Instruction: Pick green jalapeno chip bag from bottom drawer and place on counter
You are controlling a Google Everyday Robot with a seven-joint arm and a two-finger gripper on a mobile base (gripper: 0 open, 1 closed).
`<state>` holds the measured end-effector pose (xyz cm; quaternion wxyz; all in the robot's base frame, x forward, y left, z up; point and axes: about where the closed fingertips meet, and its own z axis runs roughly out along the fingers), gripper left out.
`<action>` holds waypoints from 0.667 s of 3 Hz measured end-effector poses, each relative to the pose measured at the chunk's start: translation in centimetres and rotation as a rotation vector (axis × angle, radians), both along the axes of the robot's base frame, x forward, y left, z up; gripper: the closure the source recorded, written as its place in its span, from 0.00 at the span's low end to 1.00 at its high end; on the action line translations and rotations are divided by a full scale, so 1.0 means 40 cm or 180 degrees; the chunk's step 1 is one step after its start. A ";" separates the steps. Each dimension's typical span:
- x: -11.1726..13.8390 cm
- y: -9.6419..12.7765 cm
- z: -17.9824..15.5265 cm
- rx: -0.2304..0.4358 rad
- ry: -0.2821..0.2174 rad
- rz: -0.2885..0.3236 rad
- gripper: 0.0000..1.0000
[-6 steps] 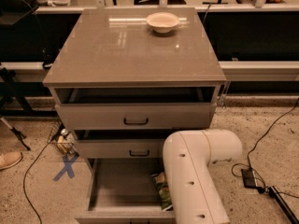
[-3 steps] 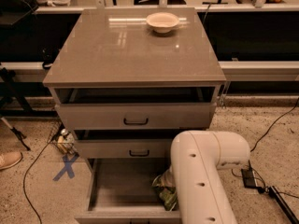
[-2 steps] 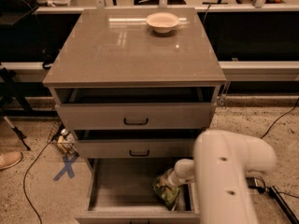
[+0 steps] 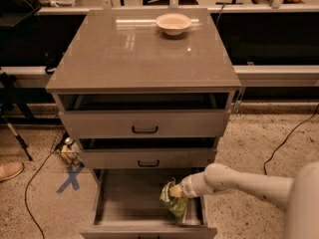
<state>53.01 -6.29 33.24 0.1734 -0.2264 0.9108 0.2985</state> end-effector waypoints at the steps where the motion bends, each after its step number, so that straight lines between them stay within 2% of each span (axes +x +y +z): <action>1: -0.016 -0.003 0.053 0.0146 -0.0163 0.0100 1.00; 2: -0.014 -0.004 0.052 0.0143 -0.0169 0.0089 1.00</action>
Offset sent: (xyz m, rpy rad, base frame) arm -0.0070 -0.0007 0.0217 0.0461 -0.0495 0.0339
